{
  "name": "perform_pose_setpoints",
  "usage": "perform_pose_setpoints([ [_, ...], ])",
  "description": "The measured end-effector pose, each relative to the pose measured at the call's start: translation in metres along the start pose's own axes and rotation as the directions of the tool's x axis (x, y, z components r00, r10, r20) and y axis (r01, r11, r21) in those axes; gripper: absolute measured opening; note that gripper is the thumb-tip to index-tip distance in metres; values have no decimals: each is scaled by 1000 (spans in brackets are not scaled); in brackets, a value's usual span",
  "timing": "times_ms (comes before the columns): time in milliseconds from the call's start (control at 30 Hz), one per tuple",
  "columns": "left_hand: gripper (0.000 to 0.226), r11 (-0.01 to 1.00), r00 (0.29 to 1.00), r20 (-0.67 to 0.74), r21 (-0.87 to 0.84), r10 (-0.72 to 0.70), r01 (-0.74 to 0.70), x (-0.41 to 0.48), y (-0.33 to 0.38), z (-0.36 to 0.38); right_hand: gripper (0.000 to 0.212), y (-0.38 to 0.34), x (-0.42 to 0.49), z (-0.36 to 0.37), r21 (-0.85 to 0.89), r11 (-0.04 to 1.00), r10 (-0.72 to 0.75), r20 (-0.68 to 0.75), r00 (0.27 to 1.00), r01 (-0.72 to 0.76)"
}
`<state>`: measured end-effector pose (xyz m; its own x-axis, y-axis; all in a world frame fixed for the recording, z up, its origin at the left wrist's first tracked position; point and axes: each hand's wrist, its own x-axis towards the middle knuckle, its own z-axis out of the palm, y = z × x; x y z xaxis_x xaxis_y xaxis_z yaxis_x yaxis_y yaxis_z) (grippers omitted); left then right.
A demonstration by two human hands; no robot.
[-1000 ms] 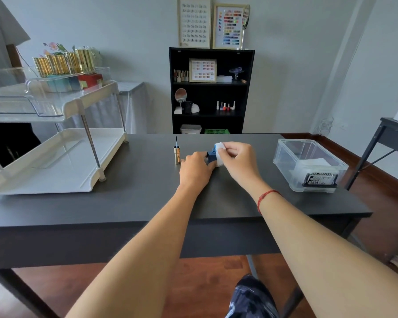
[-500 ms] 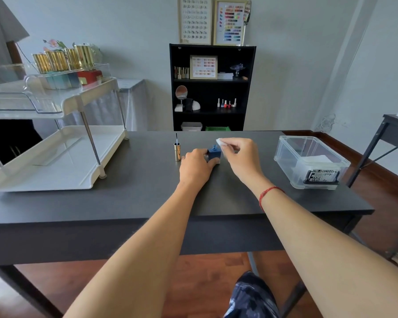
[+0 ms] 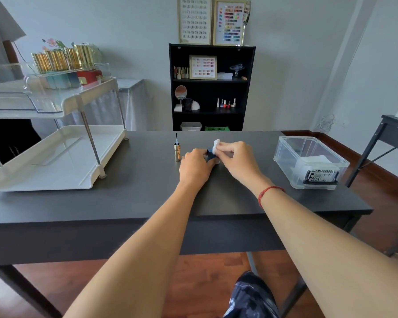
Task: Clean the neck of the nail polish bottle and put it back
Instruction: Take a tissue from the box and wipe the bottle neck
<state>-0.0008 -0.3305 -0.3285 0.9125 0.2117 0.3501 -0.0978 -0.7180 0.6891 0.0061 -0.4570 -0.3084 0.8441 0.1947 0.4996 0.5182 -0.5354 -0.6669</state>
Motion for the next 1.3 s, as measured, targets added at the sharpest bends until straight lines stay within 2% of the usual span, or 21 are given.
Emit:
perform_pose_setpoints([
  [200, 25, 1000, 1000, -8, -7, 4, -4, 1, -1, 0, 22, -2, 3, -1, -59, 998, -18, -63, 998, 14],
  [467, 27, 1000, 1000, -5, 3, 3, -3, 2, -1, 1, 12, -6, 15, 1, -56, 996, 60, -112, 992, -66],
  [667, 33, 1000, 1000, -12, 7, -13, 13, 3, -3, 3, 29, -6, 11, -3, 7, 997, 71, -194, 978, -71],
  [833, 25, 1000, 1000, -10, 3, 0, 0, 3, -2, 1, 35, -7, 11, 2, 29, 996, 84, -116, 990, -81],
  [967, 25, 1000, 1000, -12, -4, 3, -3, 1, -1, 0, 39, -7, 11, 6, 30, 992, 128, -121, 984, -125],
  [1067, 26, 1000, 1000, -8, 5, 0, 0, 2, -2, 0, 34, -8, 12, 4, 75, 989, 139, -119, 983, -131],
  [1200, 27, 1000, 1000, 7, 20, 4, -4, 3, -3, 1, 22, -6, 12, 1, 38, 995, 95, -174, 980, -89],
  [1300, 27, 999, 1000, 17, 37, 0, -1, 3, -3, 2, 21, -4, 11, 1, 32, 997, 76, -185, 980, -71],
])
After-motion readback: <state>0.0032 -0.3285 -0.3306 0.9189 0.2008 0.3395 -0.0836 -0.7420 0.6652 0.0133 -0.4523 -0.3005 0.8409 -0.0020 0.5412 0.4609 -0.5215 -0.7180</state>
